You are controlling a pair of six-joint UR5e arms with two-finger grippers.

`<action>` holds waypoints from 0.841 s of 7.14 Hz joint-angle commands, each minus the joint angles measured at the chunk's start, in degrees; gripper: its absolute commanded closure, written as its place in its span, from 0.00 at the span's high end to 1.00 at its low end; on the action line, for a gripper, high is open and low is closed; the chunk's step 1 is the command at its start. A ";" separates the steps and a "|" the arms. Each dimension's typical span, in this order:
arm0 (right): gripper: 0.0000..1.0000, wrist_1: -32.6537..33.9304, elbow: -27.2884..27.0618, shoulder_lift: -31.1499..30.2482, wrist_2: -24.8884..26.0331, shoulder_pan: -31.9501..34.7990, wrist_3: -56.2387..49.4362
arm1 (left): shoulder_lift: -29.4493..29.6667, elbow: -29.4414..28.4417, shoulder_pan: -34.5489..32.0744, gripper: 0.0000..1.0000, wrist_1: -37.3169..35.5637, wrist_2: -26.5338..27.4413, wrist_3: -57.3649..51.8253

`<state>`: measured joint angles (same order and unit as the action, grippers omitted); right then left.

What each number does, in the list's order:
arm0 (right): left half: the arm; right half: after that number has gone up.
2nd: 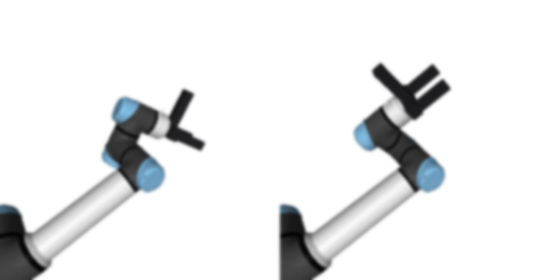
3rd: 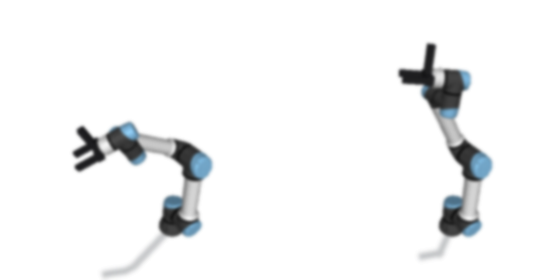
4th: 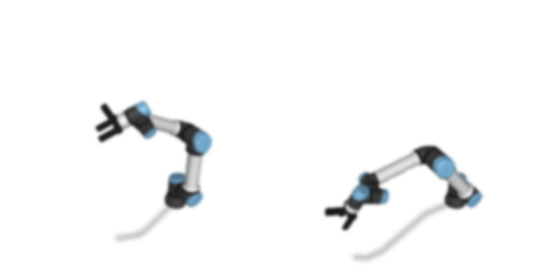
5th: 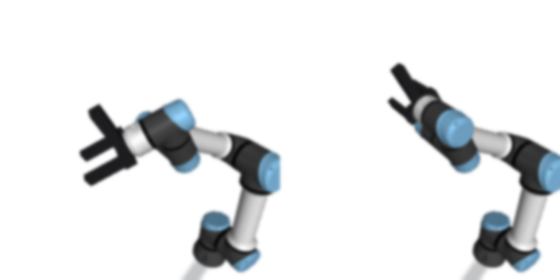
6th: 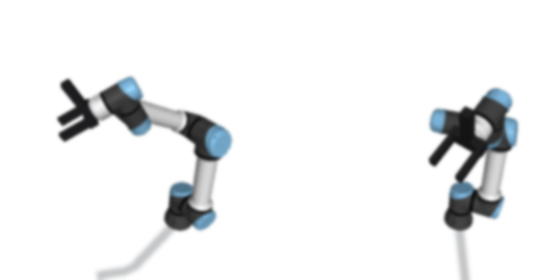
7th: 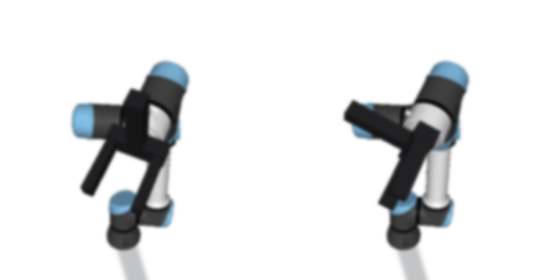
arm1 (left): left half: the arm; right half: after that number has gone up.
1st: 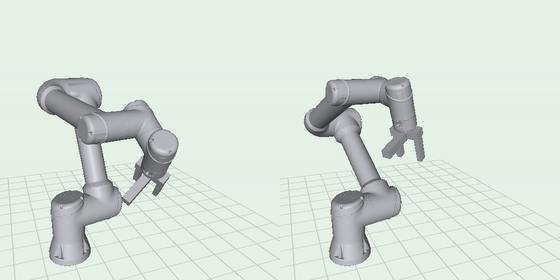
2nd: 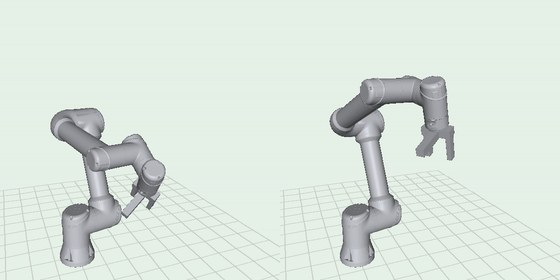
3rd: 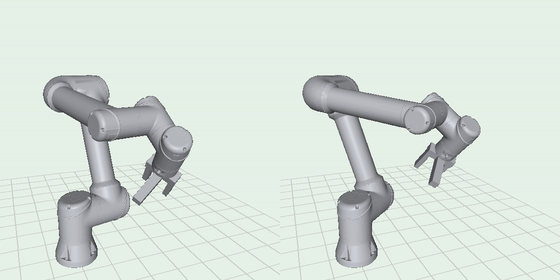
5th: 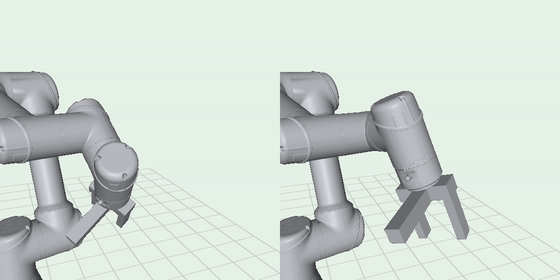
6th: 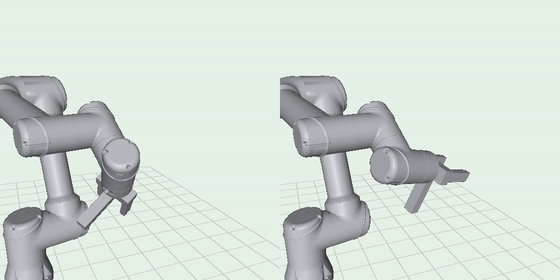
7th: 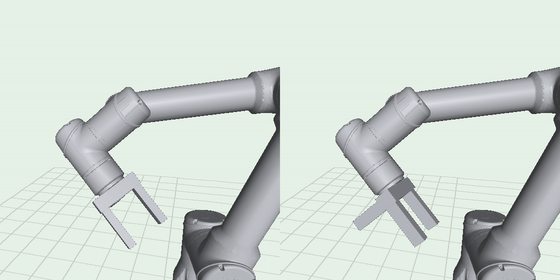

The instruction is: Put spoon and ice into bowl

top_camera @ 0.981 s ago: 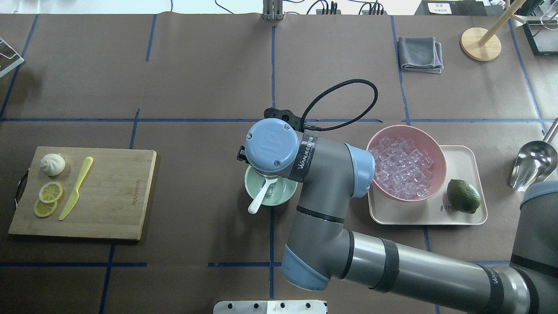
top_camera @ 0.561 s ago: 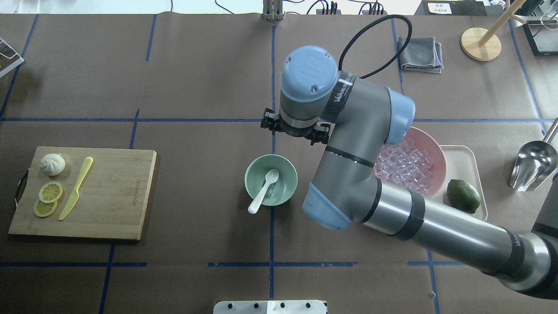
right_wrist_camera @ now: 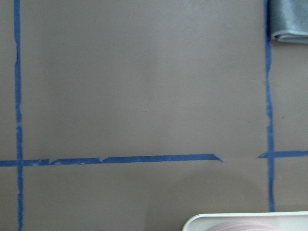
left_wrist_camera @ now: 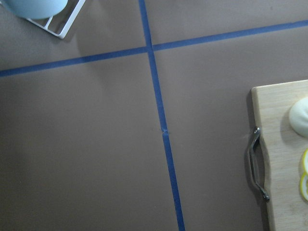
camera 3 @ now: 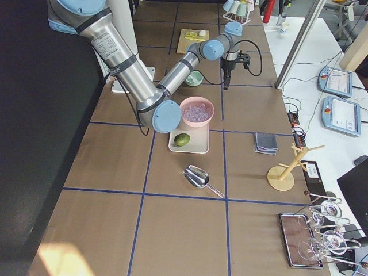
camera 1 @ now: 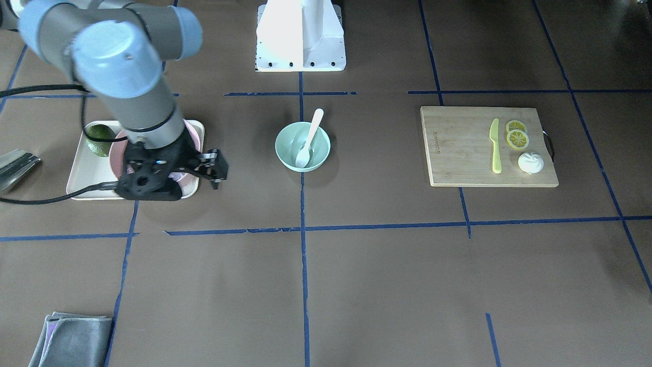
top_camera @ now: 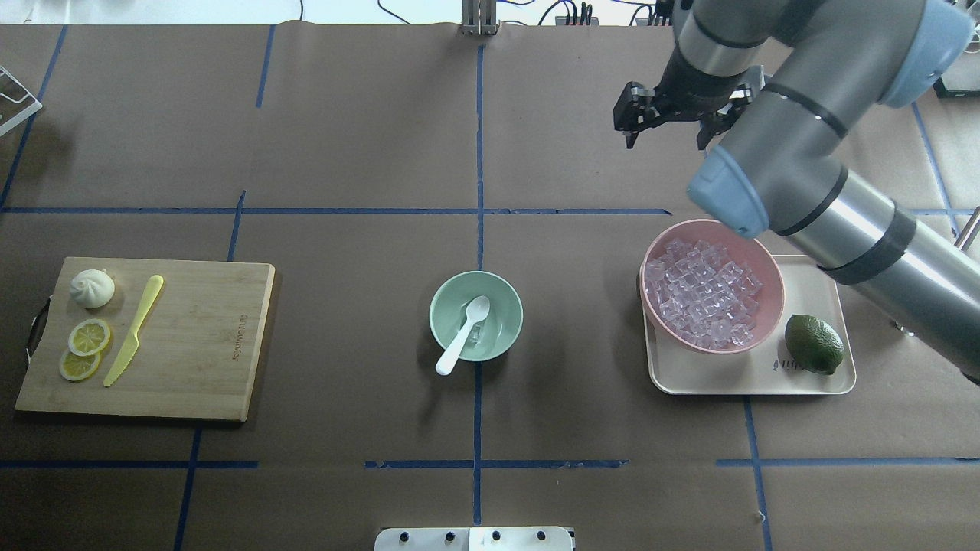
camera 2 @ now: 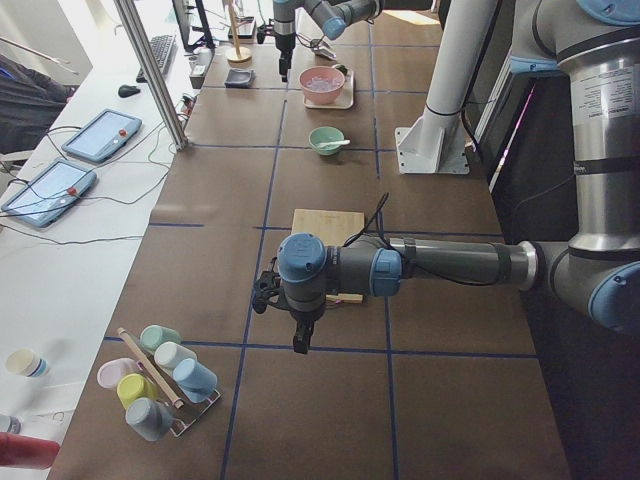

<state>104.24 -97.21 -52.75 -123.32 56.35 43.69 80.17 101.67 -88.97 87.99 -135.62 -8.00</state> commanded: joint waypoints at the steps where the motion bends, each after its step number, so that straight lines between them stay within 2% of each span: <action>1: 1.00 3.58 -0.17 -5.49 -4.88 11.19 -22.38 | 0.16 -0.07 0.03 1.00 -0.45 0.27 0.09; 3: 1.00 3.17 -1.22 -15.94 -7.10 19.81 -37.56 | 0.52 -0.07 0.03 1.00 -0.27 0.18 0.18; 5: 1.00 1.77 -1.32 -26.31 -6.76 26.59 -40.61 | 0.52 0.63 -0.41 1.00 -0.27 0.09 0.35; 6: 1.00 -0.68 -1.32 -30.88 -6.84 27.58 -40.52 | 0.60 0.98 -0.41 1.00 0.07 0.01 0.18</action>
<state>105.82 -98.49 -77.66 -130.12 81.42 3.91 80.71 102.13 -89.26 87.78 -135.55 -7.67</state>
